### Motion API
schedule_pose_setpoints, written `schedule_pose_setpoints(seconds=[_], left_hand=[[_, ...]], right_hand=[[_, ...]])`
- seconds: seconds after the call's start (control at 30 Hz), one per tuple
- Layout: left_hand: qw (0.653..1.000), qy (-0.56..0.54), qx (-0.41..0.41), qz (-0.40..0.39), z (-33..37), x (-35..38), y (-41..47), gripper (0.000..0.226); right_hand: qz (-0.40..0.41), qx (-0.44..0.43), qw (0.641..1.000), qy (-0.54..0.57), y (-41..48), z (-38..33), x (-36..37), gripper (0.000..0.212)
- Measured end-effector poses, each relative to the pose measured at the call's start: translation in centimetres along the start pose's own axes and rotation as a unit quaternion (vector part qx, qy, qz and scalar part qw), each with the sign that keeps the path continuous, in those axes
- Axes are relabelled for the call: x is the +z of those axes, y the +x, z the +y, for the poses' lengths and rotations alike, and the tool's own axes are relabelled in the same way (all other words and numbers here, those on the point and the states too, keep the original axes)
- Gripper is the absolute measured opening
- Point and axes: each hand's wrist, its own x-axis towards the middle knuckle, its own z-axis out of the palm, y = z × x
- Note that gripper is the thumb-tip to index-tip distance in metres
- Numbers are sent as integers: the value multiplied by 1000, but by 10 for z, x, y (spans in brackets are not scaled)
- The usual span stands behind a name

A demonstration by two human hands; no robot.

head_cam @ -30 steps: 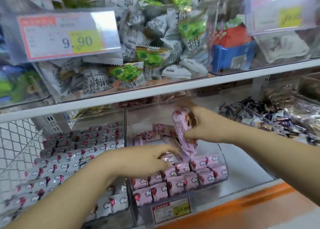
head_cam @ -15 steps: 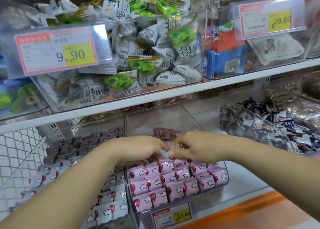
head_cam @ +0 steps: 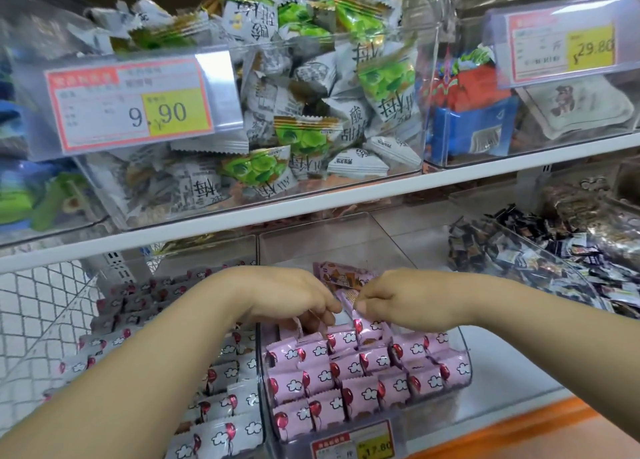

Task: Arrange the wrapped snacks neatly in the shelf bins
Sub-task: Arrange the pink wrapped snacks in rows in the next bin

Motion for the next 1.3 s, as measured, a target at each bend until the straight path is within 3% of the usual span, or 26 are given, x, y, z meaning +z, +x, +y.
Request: schedule_pose_setpoints(seconds=[0.1,0.23,0.3,0.37,0.5,0.67,0.77,0.87,0.97,1.03,1.13,1.3], left_hand=[[1000,22,18,14,-7,-6,14,33],[982,167,37,83,-14,-15,42,28],[974,213,19,71,-20,-17,58,31],[971,237,-17,34,-25,-15,73,37],[957,282,-63,-15,-32,-7,92,45],[939,338,-56,-26,-39,2,104,41],[925,377,-41,-12,-37,4,108,31],[934,354,-27,28,-34,2,107,21],[943,329,-42,-17,-38,5,104,40],[924,381,-35,-22,-40,7,103,44],[907,420,-31,-18,-44,5,108,31],[931,364,10,22,-42,-3,109,34]], right_hand=[[55,-10,998,17,-9,0,-7,28],[222,12,968,118,-27,14,-10,20],[310,34,938,154,-30,30,-4,17],[349,67,917,182,-32,45,5,15],[291,84,932,201,-31,61,16,18],[276,74,928,239,-32,66,19,16],[270,76,928,246,-33,66,17,15],[263,78,929,248,-34,64,17,16],[262,78,928,254,-35,63,18,16],[260,78,927,260,-35,62,18,18],[258,76,926,265,-35,62,18,21],[255,77,925,273,-34,65,18,20]])
